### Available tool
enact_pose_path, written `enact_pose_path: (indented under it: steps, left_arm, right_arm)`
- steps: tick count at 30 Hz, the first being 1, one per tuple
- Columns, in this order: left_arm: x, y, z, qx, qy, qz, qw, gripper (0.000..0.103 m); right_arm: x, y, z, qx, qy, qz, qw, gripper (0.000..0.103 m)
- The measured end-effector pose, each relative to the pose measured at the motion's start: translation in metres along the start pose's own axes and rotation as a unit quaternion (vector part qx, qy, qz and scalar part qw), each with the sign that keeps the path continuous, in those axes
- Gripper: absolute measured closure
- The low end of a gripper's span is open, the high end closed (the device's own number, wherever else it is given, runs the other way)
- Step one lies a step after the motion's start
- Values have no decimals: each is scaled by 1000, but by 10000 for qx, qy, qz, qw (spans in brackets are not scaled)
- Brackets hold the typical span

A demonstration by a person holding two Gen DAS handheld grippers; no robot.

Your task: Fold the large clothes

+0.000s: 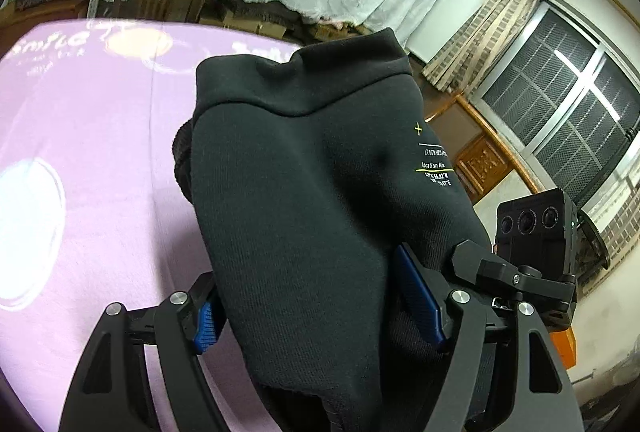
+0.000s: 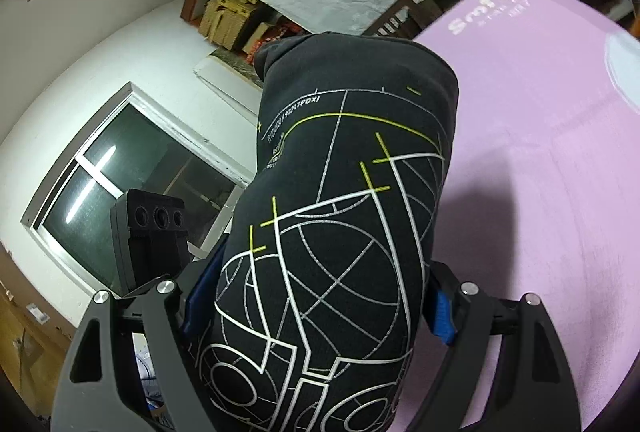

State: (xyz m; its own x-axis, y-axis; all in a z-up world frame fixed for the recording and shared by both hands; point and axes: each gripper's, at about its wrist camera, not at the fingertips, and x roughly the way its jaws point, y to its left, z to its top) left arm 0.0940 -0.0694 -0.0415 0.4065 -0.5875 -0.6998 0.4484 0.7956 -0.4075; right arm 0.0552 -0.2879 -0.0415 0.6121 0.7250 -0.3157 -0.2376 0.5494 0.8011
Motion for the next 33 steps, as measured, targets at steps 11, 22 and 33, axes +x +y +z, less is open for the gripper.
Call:
enact_pose_path:
  steps: [11, 22, 33]
  left_arm:
    - [53, 38, -18, -342, 615, 315, 9970, 25]
    - [34, 56, -20, -628, 573, 352, 9958, 19]
    - [-41, -16, -40, 448, -329, 1768, 9827, 9]
  right_arm:
    - [28, -62, -20, 446, 458, -500, 9967, 22]
    - [28, -62, -21, 513, 427, -883, 9939, 12]
    - [-26, 50, -34, -1016, -550, -2451, 9626, 11]
